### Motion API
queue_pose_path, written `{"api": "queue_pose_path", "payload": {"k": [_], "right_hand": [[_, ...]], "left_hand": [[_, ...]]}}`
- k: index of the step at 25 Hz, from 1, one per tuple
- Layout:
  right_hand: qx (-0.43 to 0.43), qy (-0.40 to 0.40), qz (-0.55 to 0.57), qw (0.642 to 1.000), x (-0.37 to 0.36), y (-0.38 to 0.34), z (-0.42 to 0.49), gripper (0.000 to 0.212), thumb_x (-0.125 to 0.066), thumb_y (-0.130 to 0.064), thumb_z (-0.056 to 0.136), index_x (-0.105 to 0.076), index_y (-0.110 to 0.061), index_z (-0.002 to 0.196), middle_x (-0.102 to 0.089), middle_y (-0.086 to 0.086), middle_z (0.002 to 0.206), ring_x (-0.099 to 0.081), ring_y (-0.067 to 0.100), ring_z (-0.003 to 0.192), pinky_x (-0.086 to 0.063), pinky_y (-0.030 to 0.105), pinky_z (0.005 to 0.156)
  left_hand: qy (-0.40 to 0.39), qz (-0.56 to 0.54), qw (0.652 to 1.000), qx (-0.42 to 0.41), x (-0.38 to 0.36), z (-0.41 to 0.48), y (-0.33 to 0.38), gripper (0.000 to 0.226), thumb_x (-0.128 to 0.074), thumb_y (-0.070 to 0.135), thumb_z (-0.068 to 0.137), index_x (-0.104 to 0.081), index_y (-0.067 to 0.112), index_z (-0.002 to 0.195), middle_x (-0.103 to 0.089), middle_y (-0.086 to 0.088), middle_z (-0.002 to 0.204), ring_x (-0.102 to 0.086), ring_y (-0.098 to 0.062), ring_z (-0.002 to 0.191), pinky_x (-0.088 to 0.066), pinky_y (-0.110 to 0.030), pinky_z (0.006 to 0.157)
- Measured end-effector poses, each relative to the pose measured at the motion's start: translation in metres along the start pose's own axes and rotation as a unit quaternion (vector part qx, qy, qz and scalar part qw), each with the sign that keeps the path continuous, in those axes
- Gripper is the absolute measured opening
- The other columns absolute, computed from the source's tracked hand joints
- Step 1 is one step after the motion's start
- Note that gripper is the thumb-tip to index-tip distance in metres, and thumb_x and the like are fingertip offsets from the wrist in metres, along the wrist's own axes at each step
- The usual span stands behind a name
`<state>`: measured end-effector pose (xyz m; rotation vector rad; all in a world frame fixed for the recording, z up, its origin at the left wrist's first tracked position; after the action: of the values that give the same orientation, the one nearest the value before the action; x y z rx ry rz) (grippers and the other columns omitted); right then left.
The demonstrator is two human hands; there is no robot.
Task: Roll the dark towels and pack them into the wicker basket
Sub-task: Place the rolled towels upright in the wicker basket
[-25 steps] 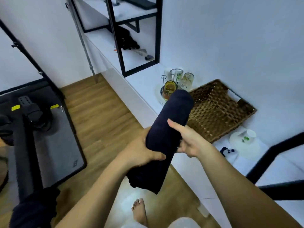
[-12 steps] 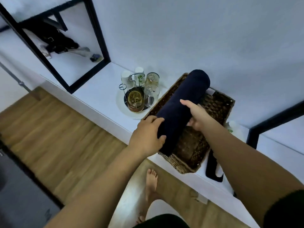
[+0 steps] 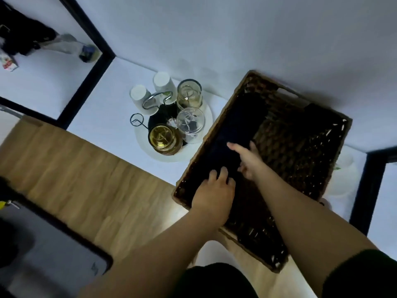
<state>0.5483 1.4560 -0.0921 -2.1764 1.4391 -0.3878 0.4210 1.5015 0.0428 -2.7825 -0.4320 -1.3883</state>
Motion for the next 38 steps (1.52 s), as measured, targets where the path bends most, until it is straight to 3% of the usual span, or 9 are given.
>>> {"api": "queue_pose_path", "payload": {"k": [5,7,9,10,15,18,21,27,38], "right_hand": [[0.102,0.079,-0.144,0.981,0.003,-0.027,-0.01,0.12,-0.088,-0.053,0.061,-0.019,-0.029,0.157,-0.036,0.004,0.157,-0.043,0.027,0.138,-0.043,0.045,0.11],[0.253,0.151,-0.314,0.903,0.008,-0.061,-0.021,0.096,-0.079,-0.042,0.08,-0.023,-0.027,0.155,-0.027,0.009,0.158,-0.033,0.028,0.141,-0.039,0.039,0.112],[0.369,0.129,-0.447,0.805,-0.001,-0.083,-0.025,0.068,-0.074,-0.036,0.087,-0.045,-0.023,0.148,-0.032,0.01,0.154,-0.031,0.031,0.138,-0.037,0.04,0.113],[0.382,0.1,-0.475,0.786,-0.003,-0.084,-0.02,0.06,-0.074,-0.035,0.087,-0.054,-0.02,0.141,-0.035,0.01,0.151,-0.032,0.032,0.136,-0.036,0.04,0.113],[0.37,0.081,-0.49,0.786,-0.004,-0.076,-0.002,0.054,-0.072,-0.033,0.089,-0.057,-0.017,0.139,-0.032,0.011,0.153,-0.029,0.032,0.137,-0.03,0.029,0.11],[0.343,0.08,-0.52,0.778,-0.012,-0.069,-0.014,0.058,-0.058,-0.035,0.099,-0.04,-0.019,0.152,-0.014,0.01,0.165,-0.013,0.032,0.15,-0.023,0.039,0.121],[0.323,0.091,-0.548,0.766,-0.015,-0.068,-0.048,0.065,-0.05,-0.039,0.102,-0.022,-0.024,0.159,0.0,0.006,0.168,0.0,0.027,0.154,-0.018,0.041,0.124],[0.339,0.185,-0.572,0.724,0.0,-0.057,-0.163,0.062,-0.044,-0.043,0.103,-0.022,-0.024,0.158,-0.007,0.007,0.168,0.0,0.024,0.155,-0.02,0.04,0.123],[0.358,0.328,-0.57,0.663,0.066,0.034,-0.403,0.061,-0.049,-0.042,0.101,-0.028,-0.028,0.156,-0.018,0.005,0.166,-0.008,0.022,0.154,-0.018,0.043,0.124]], "left_hand": [[-0.029,0.052,0.998,-0.005,-0.025,0.026,-0.008,0.069,-0.059,0.008,0.093,-0.029,0.015,0.154,0.007,-0.009,0.162,-0.021,-0.042,0.138,-0.045,-0.04,0.102],[-0.003,0.041,0.999,0.009,-0.025,0.034,-0.011,0.079,-0.058,0.005,0.093,-0.013,0.013,0.158,0.02,-0.011,0.162,-0.026,-0.041,0.135,-0.051,-0.038,0.095],[0.01,0.045,0.999,0.02,-0.024,0.044,-0.014,0.087,-0.059,0.008,0.094,-0.001,0.009,0.158,0.02,-0.019,0.161,-0.028,-0.042,0.136,-0.053,-0.038,0.092],[0.009,0.049,0.999,0.019,-0.024,0.049,-0.016,0.088,-0.059,0.008,0.094,0.001,0.008,0.158,0.019,-0.021,0.161,-0.028,-0.042,0.138,-0.052,-0.039,0.093],[-0.049,0.05,0.997,0.008,-0.027,0.063,-0.025,0.099,-0.066,0.007,0.089,0.005,0.01,0.158,0.022,-0.019,0.161,-0.016,-0.042,0.144,-0.045,-0.043,0.103],[-0.071,0.032,0.997,-0.01,-0.017,0.053,-0.032,0.1,-0.068,0.017,0.09,0.005,0.014,0.158,0.025,-0.013,0.162,-0.015,-0.038,0.145,-0.041,-0.047,0.11],[0.011,-0.013,0.999,-0.04,0.005,0.023,-0.04,0.085,-0.056,0.032,0.098,0.002,0.015,0.159,0.022,-0.008,0.164,-0.005,-0.033,0.151,-0.027,-0.045,0.119],[0.158,0.021,0.985,-0.069,0.026,-0.056,-0.055,0.081,-0.047,0.042,0.099,0.001,0.015,0.159,0.015,-0.009,0.165,0.011,-0.029,0.152,-0.006,-0.046,0.124],[0.287,0.045,0.933,-0.213,0.045,-0.203,0.062,0.079,-0.044,0.047,0.1,-0.001,0.016,0.159,0.012,-0.009,0.166,0.012,-0.03,0.152,-0.005,-0.054,0.122]]}}
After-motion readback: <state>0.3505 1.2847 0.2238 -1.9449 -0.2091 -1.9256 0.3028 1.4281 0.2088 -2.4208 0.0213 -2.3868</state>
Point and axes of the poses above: each hand's wrist, its own z-axis towards the middle knuckle, its own x-axis out of the back of the hand, y = z × x, the point moved 6 cm from there along z, towards the middle knuckle
